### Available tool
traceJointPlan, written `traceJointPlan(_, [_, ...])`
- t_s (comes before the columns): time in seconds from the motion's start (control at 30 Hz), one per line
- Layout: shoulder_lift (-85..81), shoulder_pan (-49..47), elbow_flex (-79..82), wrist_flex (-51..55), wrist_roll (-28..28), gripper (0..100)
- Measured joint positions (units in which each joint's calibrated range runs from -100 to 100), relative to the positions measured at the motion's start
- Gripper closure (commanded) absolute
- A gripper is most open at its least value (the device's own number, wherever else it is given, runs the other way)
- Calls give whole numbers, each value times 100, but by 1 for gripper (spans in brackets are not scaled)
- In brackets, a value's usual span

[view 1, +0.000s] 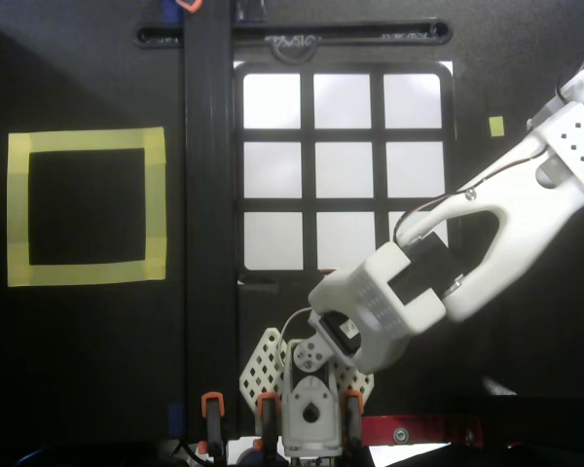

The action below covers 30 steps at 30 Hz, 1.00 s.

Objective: Pick and place at Grid spot 1

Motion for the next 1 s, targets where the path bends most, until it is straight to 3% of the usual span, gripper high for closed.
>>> traceJointPlan(0.07, [0, 16, 0, 0, 54, 69])
traceJointPlan(0.13, [9, 66, 0, 0, 142, 64])
traceJointPlan(1.0, [1967, 156, 0, -1182, 459, 65])
